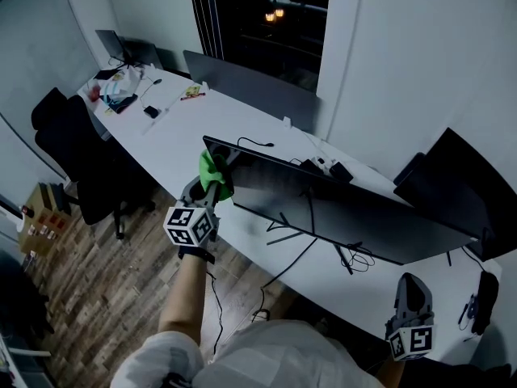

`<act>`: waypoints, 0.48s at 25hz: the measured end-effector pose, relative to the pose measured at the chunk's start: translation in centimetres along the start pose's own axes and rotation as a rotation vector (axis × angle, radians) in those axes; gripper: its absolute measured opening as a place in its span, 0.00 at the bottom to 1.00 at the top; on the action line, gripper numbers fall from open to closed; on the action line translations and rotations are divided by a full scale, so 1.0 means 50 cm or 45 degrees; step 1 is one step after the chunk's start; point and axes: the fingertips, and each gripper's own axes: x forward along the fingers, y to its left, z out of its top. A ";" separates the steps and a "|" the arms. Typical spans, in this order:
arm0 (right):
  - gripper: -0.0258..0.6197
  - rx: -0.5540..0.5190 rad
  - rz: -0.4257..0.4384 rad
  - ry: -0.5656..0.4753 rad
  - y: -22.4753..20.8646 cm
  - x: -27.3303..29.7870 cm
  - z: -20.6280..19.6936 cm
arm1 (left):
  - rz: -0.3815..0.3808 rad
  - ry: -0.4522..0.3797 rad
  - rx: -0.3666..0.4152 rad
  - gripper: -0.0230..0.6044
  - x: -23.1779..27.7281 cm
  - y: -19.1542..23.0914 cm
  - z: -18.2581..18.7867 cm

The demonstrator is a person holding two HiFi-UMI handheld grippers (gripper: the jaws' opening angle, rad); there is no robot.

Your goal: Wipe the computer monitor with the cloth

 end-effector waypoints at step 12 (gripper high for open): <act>0.04 0.056 0.047 -0.062 -0.012 0.008 -0.006 | 0.063 -0.136 0.239 0.12 -0.041 -0.056 0.307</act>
